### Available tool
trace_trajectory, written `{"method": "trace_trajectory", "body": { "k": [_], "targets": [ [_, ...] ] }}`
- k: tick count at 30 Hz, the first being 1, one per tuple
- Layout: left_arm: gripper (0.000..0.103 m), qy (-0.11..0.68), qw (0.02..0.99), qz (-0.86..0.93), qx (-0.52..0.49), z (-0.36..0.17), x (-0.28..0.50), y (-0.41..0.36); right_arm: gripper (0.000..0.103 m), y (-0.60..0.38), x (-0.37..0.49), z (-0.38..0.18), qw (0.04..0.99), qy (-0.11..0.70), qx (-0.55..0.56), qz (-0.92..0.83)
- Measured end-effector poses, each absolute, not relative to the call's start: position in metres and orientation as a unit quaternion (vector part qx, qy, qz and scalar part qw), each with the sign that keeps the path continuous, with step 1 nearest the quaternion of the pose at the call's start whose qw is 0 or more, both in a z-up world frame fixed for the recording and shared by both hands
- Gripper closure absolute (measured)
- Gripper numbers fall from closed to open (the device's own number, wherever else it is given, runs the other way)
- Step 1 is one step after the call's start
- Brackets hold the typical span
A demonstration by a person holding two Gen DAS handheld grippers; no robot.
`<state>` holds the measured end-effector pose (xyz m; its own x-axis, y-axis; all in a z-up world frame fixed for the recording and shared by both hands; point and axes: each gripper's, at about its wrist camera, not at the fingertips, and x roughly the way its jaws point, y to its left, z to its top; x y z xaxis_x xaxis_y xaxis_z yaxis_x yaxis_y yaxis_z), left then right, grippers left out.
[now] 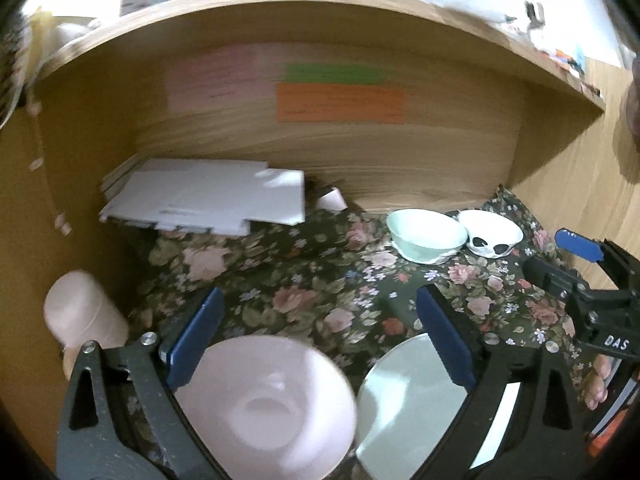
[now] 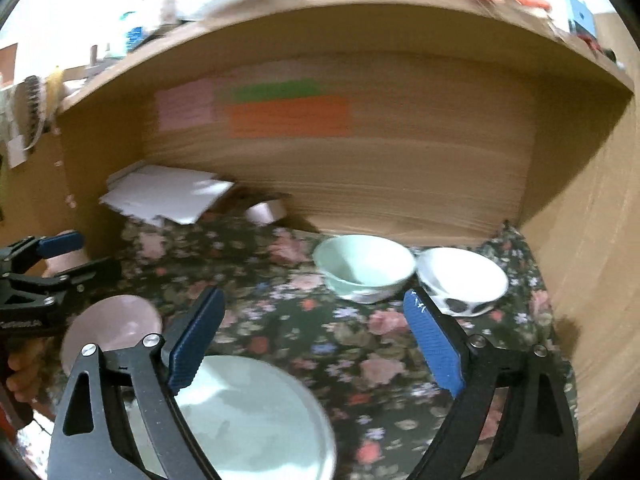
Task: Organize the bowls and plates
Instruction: 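Move both grippers to the mint green bowl and close on its rim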
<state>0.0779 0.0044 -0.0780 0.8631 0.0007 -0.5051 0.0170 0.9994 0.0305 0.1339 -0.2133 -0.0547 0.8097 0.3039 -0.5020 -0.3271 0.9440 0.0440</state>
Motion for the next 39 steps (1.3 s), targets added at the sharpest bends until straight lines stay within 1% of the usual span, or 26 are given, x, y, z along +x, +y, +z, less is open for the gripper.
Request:
{"method": "trace_trajectory", "body": {
  "k": [8, 13, 20, 21, 22, 23, 25, 30, 31, 38, 39],
  "targets": [
    [0.005, 0.283, 0.957, -0.034, 0.05, -0.083, 0.124, -0.04, 0.013, -0.24, 0.181, -0.071, 0.949, 0.289, -0.01, 0.126],
    [0.005, 0.308, 0.949, -0.041, 0.06, -0.088, 0.158, -0.052, 0.013, -0.244, 0.21, -0.087, 0.946, 0.308, -0.005, 0.105],
    [0.005, 0.349, 0.934, -0.036, 0.07, -0.103, 0.209, -0.062, 0.014, -0.242, 0.254, -0.113, 0.927, 0.359, 0.017, 0.108],
    [0.005, 0.353, 0.932, -0.035, 0.071, -0.105, 0.215, -0.063, 0.016, -0.243, 0.259, -0.116, 0.924, 0.365, 0.024, 0.108],
    [0.005, 0.357, 0.931, -0.036, 0.071, -0.107, 0.22, -0.063, 0.022, -0.243, 0.265, -0.12, 0.921, 0.374, 0.03, 0.109],
    [0.005, 0.363, 0.929, -0.038, 0.07, -0.109, 0.226, -0.063, 0.024, -0.243, 0.269, -0.122, 0.917, 0.381, 0.035, 0.112],
    [0.005, 0.372, 0.925, -0.041, 0.068, -0.113, 0.235, -0.064, 0.037, -0.244, 0.278, -0.128, 0.911, 0.395, 0.05, 0.109],
    [0.005, 0.383, 0.921, -0.041, 0.063, -0.121, 0.253, -0.062, 0.05, -0.244, 0.294, -0.143, 0.892, 0.429, 0.08, 0.116],
    [0.005, 0.384, 0.92, -0.04, 0.063, -0.122, 0.254, -0.061, 0.052, -0.242, 0.296, -0.145, 0.89, 0.434, 0.079, 0.115],
    [0.005, 0.393, 0.917, -0.043, 0.056, -0.13, 0.263, -0.055, 0.053, -0.239, 0.306, -0.154, 0.881, 0.452, 0.087, 0.112],
    [0.005, 0.395, 0.916, -0.043, 0.055, -0.13, 0.264, -0.055, 0.054, -0.237, 0.308, -0.156, 0.878, 0.456, 0.088, 0.114]
  ]
}}
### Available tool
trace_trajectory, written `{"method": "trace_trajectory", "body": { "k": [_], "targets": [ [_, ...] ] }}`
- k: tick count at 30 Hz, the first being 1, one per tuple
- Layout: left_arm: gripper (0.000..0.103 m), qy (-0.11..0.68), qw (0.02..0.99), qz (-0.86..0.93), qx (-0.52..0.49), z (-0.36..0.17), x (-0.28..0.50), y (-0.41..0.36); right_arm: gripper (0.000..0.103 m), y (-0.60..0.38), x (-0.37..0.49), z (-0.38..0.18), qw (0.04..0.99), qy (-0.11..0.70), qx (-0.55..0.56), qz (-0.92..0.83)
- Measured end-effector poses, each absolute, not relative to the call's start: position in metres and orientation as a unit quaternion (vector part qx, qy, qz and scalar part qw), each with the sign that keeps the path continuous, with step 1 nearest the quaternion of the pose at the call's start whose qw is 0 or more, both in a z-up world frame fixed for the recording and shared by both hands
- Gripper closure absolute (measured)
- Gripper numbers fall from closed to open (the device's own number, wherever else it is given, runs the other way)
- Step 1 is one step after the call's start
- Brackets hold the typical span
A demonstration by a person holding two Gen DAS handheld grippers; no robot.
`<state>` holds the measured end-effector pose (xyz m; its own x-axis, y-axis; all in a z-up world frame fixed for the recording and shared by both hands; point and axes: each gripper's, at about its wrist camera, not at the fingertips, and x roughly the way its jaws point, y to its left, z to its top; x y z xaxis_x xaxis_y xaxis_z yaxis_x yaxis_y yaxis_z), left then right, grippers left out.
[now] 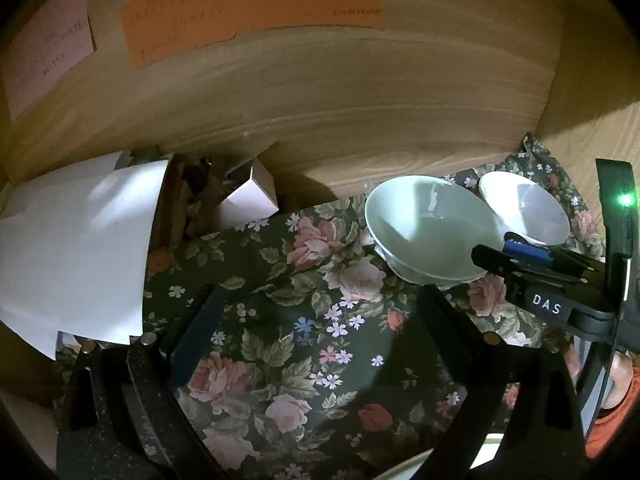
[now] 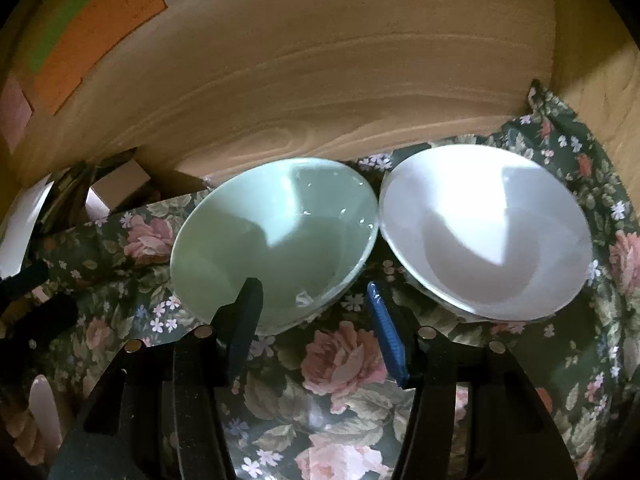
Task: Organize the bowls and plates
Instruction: 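Move both grippers to the mint green bowl and close on its rim, then lift the mint green bowl and carry it toward the plate stack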
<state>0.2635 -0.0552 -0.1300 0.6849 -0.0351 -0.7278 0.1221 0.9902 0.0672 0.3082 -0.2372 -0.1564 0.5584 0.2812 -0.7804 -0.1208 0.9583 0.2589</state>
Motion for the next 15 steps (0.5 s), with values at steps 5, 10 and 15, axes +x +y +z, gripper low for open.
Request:
{"method": "trace_trajectory", "body": {
  "k": [5, 10, 15],
  "targets": [
    [0.005, 0.406, 0.911, -0.044, 0.055, -0.136, 0.267, -0.056, 0.063, -0.236, 0.316, -0.164, 0.869, 0.471, 0.095, 0.113],
    [0.005, 0.419, 0.905, -0.042, 0.051, -0.145, 0.272, -0.055, 0.078, -0.235, 0.318, -0.167, 0.869, 0.477, 0.066, 0.115],
    [0.005, 0.425, 0.903, -0.038, 0.046, -0.151, 0.273, -0.055, 0.081, -0.223, 0.311, -0.17, 0.86, 0.488, 0.019, 0.147]
  ]
}}
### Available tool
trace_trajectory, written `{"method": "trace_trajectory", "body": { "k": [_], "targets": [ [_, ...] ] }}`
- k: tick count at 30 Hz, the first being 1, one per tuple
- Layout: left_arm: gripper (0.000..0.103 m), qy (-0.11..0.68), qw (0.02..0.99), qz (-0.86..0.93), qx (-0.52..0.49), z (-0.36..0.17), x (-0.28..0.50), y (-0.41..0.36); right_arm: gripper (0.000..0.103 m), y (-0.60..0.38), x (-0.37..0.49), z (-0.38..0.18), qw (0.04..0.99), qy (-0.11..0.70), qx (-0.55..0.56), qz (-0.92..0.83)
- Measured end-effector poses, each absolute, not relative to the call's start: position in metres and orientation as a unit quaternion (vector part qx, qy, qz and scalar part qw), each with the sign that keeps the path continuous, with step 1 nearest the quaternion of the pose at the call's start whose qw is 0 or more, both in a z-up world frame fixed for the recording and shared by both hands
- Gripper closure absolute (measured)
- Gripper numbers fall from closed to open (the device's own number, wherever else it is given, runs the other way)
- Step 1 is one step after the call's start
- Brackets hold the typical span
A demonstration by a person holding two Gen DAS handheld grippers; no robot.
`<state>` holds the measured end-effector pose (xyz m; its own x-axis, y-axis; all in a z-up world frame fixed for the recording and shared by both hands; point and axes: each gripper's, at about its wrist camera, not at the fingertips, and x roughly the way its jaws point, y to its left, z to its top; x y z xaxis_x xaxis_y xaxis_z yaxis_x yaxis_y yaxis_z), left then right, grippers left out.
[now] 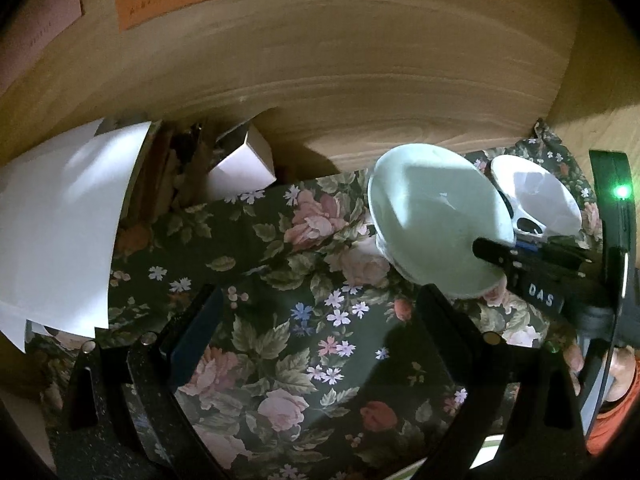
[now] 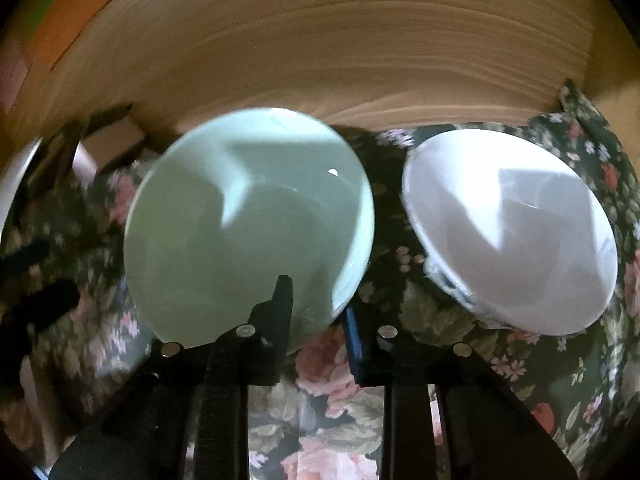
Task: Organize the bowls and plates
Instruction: 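Lift the mint green bowl and carry it toward the plate stack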
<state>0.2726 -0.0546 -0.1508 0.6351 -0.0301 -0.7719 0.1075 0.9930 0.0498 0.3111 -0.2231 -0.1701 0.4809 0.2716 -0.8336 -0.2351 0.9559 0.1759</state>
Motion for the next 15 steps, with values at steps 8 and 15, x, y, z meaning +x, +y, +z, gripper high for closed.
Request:
{"method": "trace_trajectory", "body": {
  "k": [8, 15],
  "targets": [
    [0.007, 0.446, 0.893, -0.037, 0.04, -0.163, 0.277, -0.056, 0.082, -0.213, 0.28, -0.167, 0.848, 0.491, -0.011, 0.198],
    [0.031, 0.485, 0.872, -0.047, 0.05, -0.182, 0.28, -0.062, 0.082, -0.215, 0.256, -0.159, 0.842, 0.49, -0.018, 0.224]
  ]
}}
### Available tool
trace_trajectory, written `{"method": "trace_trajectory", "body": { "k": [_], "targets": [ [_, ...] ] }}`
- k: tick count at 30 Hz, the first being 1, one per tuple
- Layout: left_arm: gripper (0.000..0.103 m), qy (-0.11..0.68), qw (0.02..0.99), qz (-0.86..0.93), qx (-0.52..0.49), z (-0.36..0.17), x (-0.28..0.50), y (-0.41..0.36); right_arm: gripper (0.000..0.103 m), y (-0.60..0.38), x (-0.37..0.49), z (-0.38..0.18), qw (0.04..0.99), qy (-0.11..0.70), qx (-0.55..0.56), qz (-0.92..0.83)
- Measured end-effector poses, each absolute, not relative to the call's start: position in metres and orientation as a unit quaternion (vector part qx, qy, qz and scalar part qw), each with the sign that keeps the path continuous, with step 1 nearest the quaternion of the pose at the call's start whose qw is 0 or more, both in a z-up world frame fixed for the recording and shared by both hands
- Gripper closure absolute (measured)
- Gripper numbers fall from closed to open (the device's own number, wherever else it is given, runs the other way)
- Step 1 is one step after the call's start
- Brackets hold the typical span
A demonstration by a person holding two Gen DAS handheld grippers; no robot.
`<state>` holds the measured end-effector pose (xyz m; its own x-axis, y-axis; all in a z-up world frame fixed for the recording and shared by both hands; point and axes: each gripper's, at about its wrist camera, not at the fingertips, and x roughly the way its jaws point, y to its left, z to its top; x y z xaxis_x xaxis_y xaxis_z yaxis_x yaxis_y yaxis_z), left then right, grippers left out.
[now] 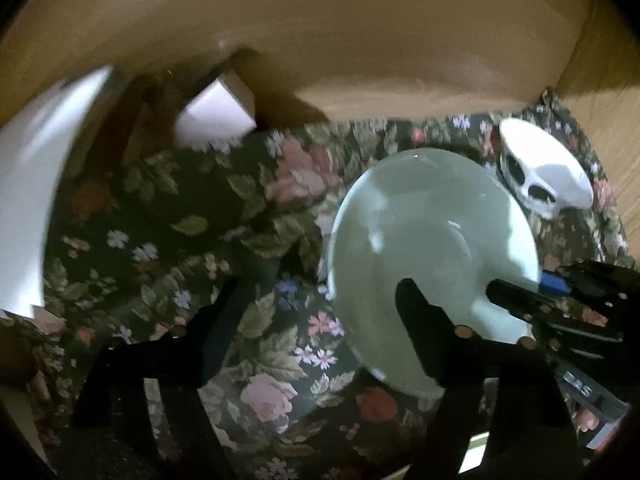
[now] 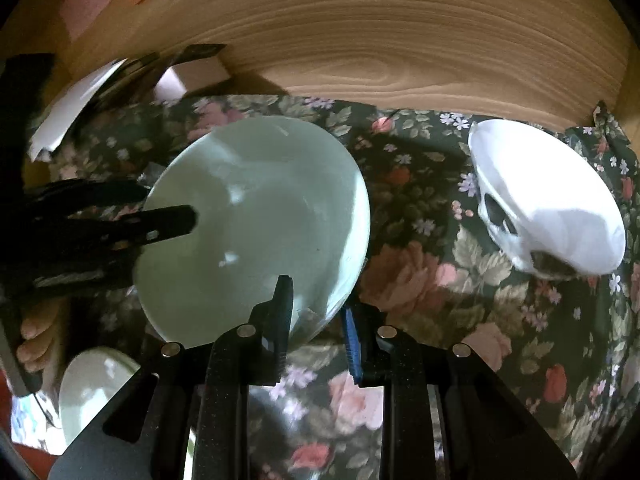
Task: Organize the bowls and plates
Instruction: 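Lift the mint green bowl and carry it toward the plate stack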
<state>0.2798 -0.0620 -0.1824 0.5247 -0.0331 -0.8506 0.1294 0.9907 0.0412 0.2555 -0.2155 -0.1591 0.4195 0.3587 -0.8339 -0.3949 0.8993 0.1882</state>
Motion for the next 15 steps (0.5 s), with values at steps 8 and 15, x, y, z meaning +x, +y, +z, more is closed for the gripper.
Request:
{"method": "trace_trajectory", "body": {
  "k": [8, 15],
  "targets": [
    [0.069, 0.523, 0.848, -0.065, 0.055, -0.202, 0.284, -0.07, 0.075, -0.22, 0.248, -0.157, 0.846, 0.488, 0.0, 0.216],
    [0.085, 0.525, 0.845, -0.083, 0.059, -0.205, 0.282, -0.074, 0.077, -0.211, 0.262, -0.163, 0.852, 0.485, 0.005, 0.2]
  ]
}}
